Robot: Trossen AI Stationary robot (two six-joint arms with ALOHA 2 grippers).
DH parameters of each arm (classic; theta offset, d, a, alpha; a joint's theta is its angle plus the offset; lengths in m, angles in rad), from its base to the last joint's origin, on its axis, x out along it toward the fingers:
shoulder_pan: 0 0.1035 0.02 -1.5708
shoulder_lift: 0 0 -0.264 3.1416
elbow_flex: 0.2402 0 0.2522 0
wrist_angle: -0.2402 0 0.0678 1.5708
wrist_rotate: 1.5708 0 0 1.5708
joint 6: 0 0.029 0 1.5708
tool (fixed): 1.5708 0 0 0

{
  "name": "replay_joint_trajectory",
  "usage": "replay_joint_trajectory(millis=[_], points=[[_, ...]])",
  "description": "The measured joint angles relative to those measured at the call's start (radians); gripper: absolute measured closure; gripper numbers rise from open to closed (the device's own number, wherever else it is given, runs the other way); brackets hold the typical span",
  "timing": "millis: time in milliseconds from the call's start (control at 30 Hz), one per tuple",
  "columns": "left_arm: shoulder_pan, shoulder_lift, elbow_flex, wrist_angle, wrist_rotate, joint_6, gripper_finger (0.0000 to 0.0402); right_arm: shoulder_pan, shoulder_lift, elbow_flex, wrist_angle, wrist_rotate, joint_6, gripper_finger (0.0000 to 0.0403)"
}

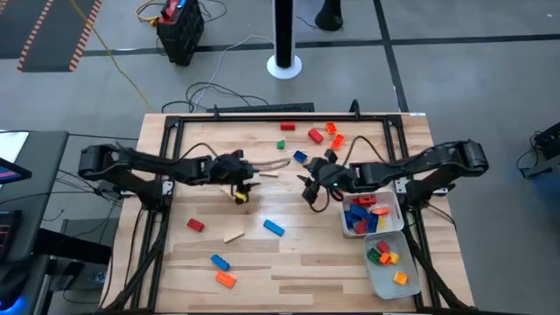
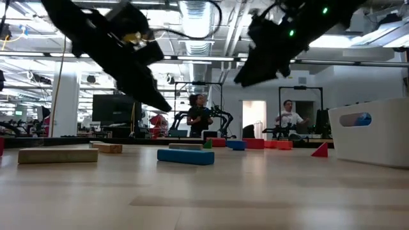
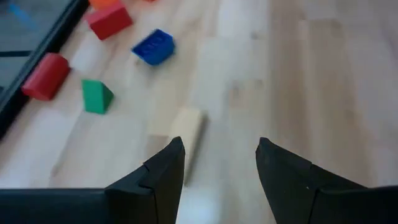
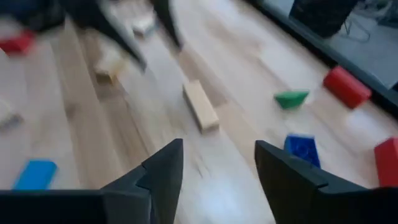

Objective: Sort blocks by size
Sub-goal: Put the green block into the grey bin

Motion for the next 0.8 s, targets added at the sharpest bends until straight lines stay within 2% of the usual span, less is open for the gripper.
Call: replay_joint_trajectory(millis=[133, 267, 400, 633, 800], points=[[0.113, 0.096, 0.081, 0.007, 0.096, 0.063, 0.0214, 0.010, 0.067, 0.001, 0.003, -0.011, 0.009, 0.0168], [0.195, 0.210, 0.174, -0.019, 0.122, 0.134, 0.0211, 0.058, 0.098, 0.001, -0.019, -0.014, 0.021, 0.0166], [0.258, 0.323, 0.321, -0.119, 0.173, 0.192, 0.0190, 0.108, 0.086, 0.002, -0.032, -0.012, 0.020, 0.0165], [0.342, 0.522, 0.636, -0.378, 0.184, 0.284, 0.0136, 0.155, 0.066, 0.002, -0.046, -0.003, -0.021, 0.0165], [0.370, 0.614, 0.773, -0.483, 0.281, 0.331, 0.0125, 0.182, 0.067, 0.002, -0.100, 0.001, -0.020, 0.0165]])
